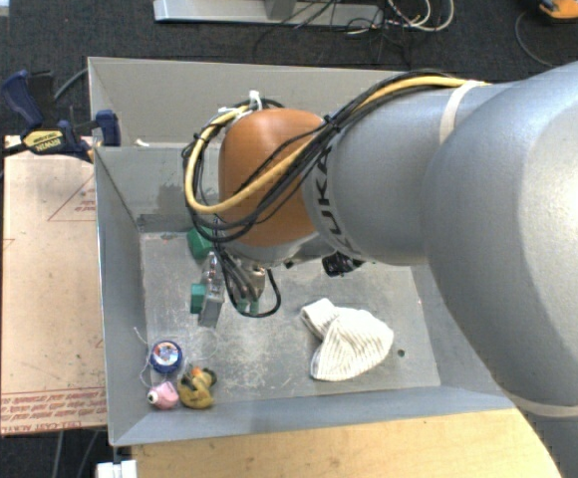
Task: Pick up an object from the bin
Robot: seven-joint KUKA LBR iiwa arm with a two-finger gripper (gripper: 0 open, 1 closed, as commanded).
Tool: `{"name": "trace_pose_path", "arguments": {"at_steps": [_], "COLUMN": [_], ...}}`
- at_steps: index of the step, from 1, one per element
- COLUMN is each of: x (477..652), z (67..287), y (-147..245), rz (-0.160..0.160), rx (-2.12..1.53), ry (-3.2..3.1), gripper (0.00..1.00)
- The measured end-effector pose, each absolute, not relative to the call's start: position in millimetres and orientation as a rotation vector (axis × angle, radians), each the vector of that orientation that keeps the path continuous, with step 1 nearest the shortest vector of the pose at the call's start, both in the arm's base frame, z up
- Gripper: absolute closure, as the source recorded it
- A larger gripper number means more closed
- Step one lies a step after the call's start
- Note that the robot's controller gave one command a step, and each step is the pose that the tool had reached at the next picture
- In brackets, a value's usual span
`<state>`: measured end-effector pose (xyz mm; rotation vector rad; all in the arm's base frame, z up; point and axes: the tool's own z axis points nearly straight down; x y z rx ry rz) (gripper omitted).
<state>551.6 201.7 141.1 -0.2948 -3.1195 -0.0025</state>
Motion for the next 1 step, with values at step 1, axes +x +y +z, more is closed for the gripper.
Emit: {"name": "trace_pose_path", "arguments": {"at_steps": [1], "x": [553.1], "z": [157.2], "y": [202.2], "rz": [-0.007], "rx": [-0.295], "ry": [-3.125], "gripper": [1.0]}}
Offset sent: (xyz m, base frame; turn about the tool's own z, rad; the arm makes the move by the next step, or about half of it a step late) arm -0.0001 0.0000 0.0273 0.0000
